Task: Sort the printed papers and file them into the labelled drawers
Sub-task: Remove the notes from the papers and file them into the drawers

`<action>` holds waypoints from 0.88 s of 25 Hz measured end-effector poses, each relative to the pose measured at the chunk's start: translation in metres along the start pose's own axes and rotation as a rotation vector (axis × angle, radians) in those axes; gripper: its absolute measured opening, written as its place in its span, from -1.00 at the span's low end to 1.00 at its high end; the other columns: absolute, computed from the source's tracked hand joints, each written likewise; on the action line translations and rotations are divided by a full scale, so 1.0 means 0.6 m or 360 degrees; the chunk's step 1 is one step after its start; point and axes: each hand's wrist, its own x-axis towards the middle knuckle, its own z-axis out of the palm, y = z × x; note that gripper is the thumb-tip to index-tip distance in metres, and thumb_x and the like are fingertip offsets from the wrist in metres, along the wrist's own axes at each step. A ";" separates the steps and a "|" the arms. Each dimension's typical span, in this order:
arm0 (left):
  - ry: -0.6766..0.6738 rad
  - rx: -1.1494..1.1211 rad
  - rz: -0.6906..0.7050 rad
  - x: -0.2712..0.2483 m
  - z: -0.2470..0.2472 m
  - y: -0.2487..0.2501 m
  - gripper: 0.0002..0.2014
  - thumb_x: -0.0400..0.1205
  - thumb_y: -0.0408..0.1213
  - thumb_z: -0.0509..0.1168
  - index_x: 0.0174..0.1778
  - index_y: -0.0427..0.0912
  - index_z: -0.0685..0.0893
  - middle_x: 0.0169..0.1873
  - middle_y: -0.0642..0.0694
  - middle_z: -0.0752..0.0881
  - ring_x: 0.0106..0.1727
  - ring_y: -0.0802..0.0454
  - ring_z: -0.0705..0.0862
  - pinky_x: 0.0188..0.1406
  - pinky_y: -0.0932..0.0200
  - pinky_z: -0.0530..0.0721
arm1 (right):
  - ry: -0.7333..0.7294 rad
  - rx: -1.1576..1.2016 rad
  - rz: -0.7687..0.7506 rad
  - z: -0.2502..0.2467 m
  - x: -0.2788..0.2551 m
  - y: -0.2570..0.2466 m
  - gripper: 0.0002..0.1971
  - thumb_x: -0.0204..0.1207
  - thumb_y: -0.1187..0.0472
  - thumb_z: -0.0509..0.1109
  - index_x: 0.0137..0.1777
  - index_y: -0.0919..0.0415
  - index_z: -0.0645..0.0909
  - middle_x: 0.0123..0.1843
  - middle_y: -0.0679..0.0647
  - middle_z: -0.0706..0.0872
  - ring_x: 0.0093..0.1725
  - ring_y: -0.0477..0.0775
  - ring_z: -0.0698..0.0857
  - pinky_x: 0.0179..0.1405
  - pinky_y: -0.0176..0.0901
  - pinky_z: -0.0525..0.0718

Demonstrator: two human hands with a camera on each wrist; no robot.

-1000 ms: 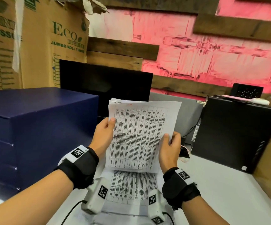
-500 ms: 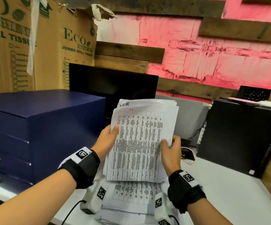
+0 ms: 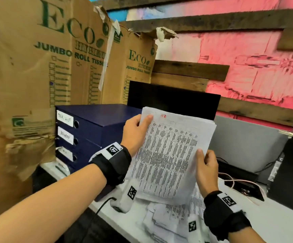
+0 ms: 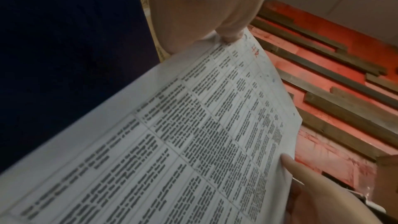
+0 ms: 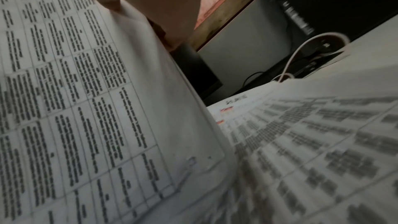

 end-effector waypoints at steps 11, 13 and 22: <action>0.0483 0.0363 0.0160 -0.009 -0.211 0.003 -0.71 0.70 0.01 0.22 -0.24 -0.08 0.58 -0.31 0.00 0.68 -0.27 0.11 0.59 -0.24 0.09 0.53 | -0.0306 0.0178 -0.0153 0.166 -0.051 -0.046 -0.85 0.73 0.17 0.16 -0.03 0.18 0.50 -0.18 -0.03 0.63 -0.23 -0.11 0.57 -0.18 -0.25 0.54; 0.0499 0.0418 -0.0030 -0.019 -0.258 -0.031 -0.72 0.73 0.02 0.13 -0.17 -0.05 0.59 -0.27 -0.02 0.69 -0.24 0.04 0.63 -0.20 0.02 0.58 | -0.0263 0.0163 -0.0164 0.179 -0.058 -0.053 -0.87 0.74 0.20 0.15 -0.01 0.15 0.51 -0.14 -0.07 0.66 -0.18 -0.16 0.61 -0.17 -0.31 0.54; 0.0124 0.1211 -0.0579 -0.083 -0.393 -0.158 -0.70 0.64 -0.45 0.12 0.04 -0.05 0.71 -0.15 -0.03 0.68 -0.17 -0.04 0.66 -0.25 0.32 0.52 | -0.0129 -0.0005 -0.0185 0.192 -0.068 -0.019 -0.87 0.74 0.20 0.14 0.00 0.19 0.48 -0.18 -0.14 0.62 -0.21 -0.25 0.57 -0.23 -0.32 0.51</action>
